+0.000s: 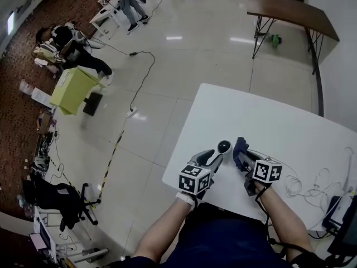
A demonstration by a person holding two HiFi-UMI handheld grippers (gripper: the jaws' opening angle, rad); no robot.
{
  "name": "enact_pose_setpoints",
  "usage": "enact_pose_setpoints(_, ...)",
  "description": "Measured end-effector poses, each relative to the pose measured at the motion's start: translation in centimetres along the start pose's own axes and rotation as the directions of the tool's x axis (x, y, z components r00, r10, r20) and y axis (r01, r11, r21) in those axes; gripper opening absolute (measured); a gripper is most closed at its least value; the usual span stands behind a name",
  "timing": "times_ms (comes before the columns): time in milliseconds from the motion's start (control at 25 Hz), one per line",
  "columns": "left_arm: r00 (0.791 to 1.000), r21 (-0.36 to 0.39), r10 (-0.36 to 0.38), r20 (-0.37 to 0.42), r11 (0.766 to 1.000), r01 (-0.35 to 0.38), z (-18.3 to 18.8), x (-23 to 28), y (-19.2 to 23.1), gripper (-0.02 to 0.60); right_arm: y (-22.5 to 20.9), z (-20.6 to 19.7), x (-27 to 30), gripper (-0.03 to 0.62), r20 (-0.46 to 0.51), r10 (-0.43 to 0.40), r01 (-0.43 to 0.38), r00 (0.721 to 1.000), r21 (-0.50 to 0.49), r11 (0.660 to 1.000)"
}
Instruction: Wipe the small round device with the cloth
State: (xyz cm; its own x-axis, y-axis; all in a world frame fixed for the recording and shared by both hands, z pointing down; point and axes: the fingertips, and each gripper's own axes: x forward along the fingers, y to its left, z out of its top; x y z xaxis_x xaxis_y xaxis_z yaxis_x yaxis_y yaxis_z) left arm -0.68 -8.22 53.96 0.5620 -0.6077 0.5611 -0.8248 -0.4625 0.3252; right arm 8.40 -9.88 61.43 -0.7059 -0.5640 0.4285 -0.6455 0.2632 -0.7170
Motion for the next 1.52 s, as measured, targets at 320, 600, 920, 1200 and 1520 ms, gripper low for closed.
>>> enact_pose_setpoints(320, 0.997, 0.001, -0.077, -0.023, 0.997, 0.077, -0.9, 0.8, 0.6, 0.146, 7.3, 3.7, -0.3, 0.107, 0.023, 0.064, -0.051, 0.998, -0.374, 0.926)
enact_pose_setpoints(600, 0.983, 0.010, -0.178, -0.038, 0.984, 0.178, -1.0, 0.9, 1.9, 0.146, 9.9, 4.3, 1.7, 0.106, -0.029, 0.066, -0.072, 0.997, -0.455, 0.888)
enact_pose_setpoints(920, 0.971, 0.070, -0.233, -0.061, 0.969, 0.237, -0.4, 1.4, 2.8, 0.146, 10.4, 4.6, 3.2, 0.104, -0.072, 0.053, -0.080, 0.996, -0.465, 0.882)
enact_pose_setpoints(1200, 0.973, 0.081, -0.215, -0.085, 0.972, 0.221, 0.6, 2.6, 2.4, 0.146, 8.6, 7.1, 3.9, 0.104, -0.044, 0.099, -0.108, 0.994, -0.381, 0.918)
enact_pose_setpoints(1520, 0.971, 0.095, -0.203, -0.128, 0.972, 0.216, -0.3, 4.0, 1.5, 0.146, 4.0, 7.5, 3.6, 0.104, -0.016, 0.112, -0.113, 0.994, -0.188, 0.976)
